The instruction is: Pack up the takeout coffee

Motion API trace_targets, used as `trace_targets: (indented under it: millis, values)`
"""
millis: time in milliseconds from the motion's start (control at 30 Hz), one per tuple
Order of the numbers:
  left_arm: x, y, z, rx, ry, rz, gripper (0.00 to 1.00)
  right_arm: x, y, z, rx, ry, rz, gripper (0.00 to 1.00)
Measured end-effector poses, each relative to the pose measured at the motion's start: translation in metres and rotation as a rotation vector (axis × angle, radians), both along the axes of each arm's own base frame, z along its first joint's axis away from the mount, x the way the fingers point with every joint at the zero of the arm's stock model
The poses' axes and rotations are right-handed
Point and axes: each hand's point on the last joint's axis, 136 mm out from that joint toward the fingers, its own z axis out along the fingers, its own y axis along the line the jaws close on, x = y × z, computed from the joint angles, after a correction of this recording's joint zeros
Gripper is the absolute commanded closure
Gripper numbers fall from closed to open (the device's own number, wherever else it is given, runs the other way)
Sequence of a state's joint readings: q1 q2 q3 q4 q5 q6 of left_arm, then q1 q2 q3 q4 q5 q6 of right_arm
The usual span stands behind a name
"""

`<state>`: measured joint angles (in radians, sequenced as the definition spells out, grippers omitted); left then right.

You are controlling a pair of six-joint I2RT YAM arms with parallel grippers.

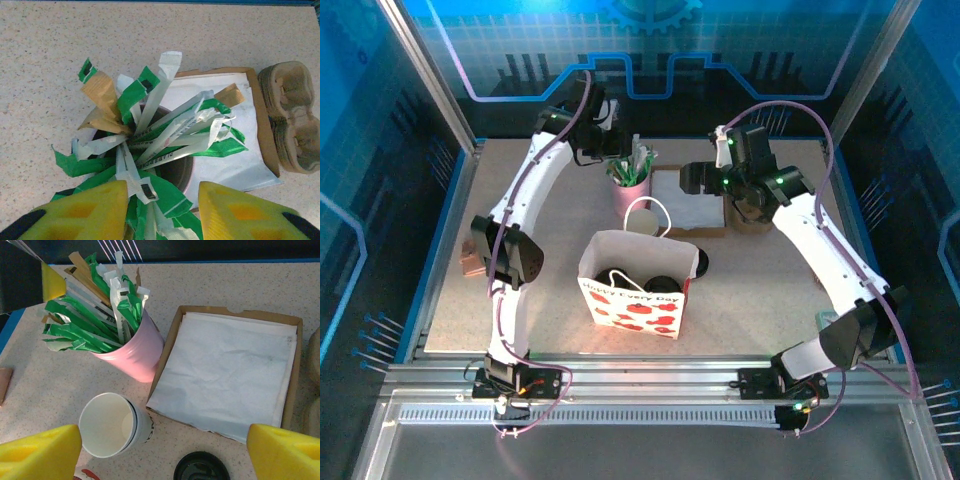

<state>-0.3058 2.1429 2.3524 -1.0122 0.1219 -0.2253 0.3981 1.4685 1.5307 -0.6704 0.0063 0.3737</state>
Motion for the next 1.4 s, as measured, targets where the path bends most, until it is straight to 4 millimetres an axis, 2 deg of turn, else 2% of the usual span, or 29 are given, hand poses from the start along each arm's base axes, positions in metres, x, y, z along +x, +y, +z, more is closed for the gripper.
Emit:
trace_targets:
  millis: [300,567,700,733,1033,1233,1400]
  values:
    - [0.001,-0.002,-0.017,0.051,0.021,-0.007,0.65,0.000,0.000,-0.003,-0.001,0.004,0.001,0.13]
    - [-0.002,-0.008,-0.032,0.091,0.047,-0.020,0.82,-0.001,0.000,-0.002,0.000,0.001,0.002,0.13]
    - [0.000,-0.004,-0.031,0.115,0.034,-0.019,0.99,-0.001,0.000,-0.002,0.000,0.000,0.002,0.13]
    - [0.000,-0.003,-0.030,0.120,0.030,-0.018,1.00,-0.001,0.000,-0.002,0.000,0.000,0.002,0.13]
    - [0.002,-0.002,-0.008,0.109,-0.011,-0.002,1.00,-0.004,0.001,0.002,0.005,-0.009,0.014,0.13]
    - [0.001,-0.002,-0.003,0.106,-0.019,-0.002,0.89,-0.005,0.004,0.002,0.007,-0.008,0.025,0.11]
    - [0.001,-0.002,-0.002,0.106,-0.020,-0.002,0.88,-0.008,0.009,0.002,0.006,-0.010,0.043,0.09]
